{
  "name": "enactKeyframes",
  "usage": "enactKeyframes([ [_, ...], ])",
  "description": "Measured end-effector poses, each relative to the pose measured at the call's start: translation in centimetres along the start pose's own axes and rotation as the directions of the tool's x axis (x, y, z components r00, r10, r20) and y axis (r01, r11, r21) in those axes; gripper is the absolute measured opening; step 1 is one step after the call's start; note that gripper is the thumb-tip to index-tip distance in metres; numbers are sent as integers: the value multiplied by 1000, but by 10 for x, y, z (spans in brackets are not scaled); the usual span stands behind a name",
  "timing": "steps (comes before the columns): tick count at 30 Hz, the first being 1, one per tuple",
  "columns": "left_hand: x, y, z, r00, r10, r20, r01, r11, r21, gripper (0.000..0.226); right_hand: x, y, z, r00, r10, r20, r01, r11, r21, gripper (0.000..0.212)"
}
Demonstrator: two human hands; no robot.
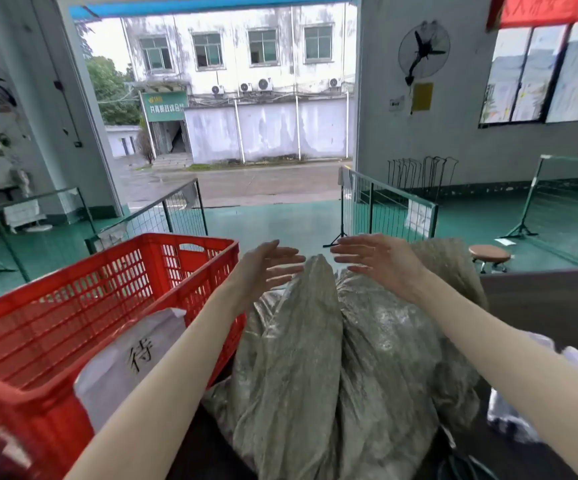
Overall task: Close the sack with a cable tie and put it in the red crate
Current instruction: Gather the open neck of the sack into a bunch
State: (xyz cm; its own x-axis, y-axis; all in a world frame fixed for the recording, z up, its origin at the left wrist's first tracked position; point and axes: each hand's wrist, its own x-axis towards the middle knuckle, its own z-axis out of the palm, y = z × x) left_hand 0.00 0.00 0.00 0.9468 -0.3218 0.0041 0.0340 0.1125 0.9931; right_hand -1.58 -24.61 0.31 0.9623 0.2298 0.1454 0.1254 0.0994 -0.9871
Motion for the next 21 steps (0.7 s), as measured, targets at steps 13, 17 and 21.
enactKeyframes([
  [13,-22,-91,1,932,-68,-356,9,986,-165,20,-36,67,4,988,143,-56,-145,989,-21,33],
  [17,-30,-117,0,865,53,-499,-27,998,59,19,-52,88,1,976,192,-105,-190,981,25,34],
  [21,-39,-138,9,869,42,-494,101,960,260,61,-69,99,4,976,168,-141,-172,985,-17,28],
])
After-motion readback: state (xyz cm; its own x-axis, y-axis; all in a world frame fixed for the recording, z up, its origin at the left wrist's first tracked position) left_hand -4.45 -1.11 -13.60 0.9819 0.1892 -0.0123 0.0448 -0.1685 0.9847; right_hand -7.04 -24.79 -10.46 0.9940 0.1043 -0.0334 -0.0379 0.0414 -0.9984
